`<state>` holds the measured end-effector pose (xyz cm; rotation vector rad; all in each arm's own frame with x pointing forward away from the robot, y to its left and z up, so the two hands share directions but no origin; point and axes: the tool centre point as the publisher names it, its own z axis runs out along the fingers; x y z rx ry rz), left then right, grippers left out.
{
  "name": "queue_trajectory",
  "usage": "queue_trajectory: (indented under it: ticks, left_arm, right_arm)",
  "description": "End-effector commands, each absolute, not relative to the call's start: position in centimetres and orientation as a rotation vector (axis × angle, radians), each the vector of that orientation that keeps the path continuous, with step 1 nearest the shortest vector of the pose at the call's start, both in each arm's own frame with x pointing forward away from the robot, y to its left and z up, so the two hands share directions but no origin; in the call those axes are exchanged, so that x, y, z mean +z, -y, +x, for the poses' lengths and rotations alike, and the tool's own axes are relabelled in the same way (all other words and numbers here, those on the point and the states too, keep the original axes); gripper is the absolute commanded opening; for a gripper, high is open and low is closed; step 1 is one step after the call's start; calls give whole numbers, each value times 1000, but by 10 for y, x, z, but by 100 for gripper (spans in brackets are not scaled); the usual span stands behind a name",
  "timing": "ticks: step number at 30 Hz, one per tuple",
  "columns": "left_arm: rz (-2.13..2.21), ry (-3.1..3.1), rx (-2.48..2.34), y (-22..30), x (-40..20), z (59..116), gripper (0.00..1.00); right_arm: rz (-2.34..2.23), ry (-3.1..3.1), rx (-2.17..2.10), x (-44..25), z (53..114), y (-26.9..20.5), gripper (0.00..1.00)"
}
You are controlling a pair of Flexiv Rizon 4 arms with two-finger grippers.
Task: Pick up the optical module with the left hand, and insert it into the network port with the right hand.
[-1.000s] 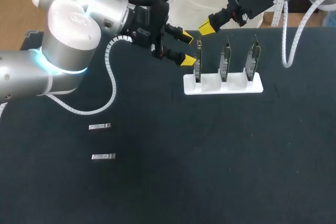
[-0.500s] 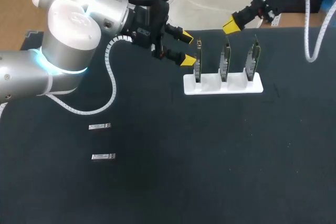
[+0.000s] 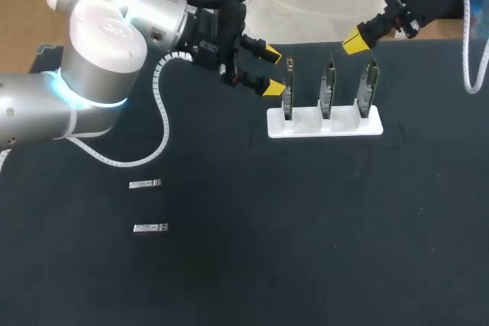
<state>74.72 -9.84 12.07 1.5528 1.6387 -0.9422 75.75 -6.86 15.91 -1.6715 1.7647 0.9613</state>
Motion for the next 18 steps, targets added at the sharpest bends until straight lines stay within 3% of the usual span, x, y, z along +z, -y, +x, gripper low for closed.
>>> queue_trajectory:
  ticks: [1,13,14,15,16,18]
  left_arm:
    - [1556,-1644,-941,100,121,749,100]
    - [1556,-1644,-941,100,121,749,100]
    - [1556,-1644,-941,100,121,749,100]
    - [1556,-1644,-941,100,121,749,100]
    - [1556,-1644,-941,100,121,749,100]
    - [1556,-1644,-941,100,121,749,100]
  right_arm:
    - [-1669,-1769,961,155,757,71,0]
    - [-1675,-1783,964,147,757,75,0]
    - [-1675,-1784,964,147,756,75,4]
    - [-1679,-1783,960,147,755,75,44]
    - [-1682,-1784,955,146,755,75,100]
    - [-1697,-1772,973,147,754,75,100]
